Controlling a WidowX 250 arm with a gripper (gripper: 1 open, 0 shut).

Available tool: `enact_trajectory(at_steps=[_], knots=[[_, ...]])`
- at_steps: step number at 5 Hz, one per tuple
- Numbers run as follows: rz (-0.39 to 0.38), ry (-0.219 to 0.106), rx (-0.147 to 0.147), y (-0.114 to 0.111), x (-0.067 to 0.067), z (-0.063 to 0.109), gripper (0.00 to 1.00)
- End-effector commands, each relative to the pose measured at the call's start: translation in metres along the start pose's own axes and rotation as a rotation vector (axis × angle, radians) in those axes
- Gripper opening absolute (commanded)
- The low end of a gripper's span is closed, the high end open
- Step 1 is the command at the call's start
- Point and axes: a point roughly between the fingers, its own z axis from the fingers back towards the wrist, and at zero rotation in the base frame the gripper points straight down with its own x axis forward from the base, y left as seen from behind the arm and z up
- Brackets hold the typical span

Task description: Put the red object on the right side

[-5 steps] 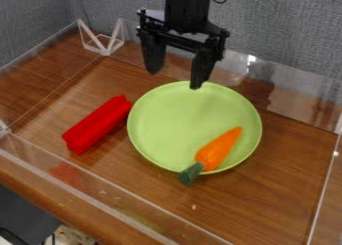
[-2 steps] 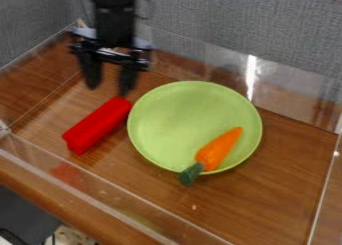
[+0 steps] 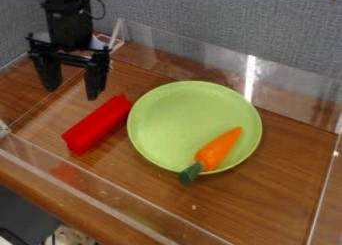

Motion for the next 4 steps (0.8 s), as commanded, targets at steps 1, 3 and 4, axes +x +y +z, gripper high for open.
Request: enact_trajectory(at_steps=[1, 3, 4], knots=[[0.027, -0.051, -0.004, 0.001, 0.004, -0.002, 1.00], [0.124, -0.048, -0.020, -0.008, 0.029, -0.024, 1.00], [0.136, -0.048, -0.017, -0.001, 0.036, -0.036, 1.00]])
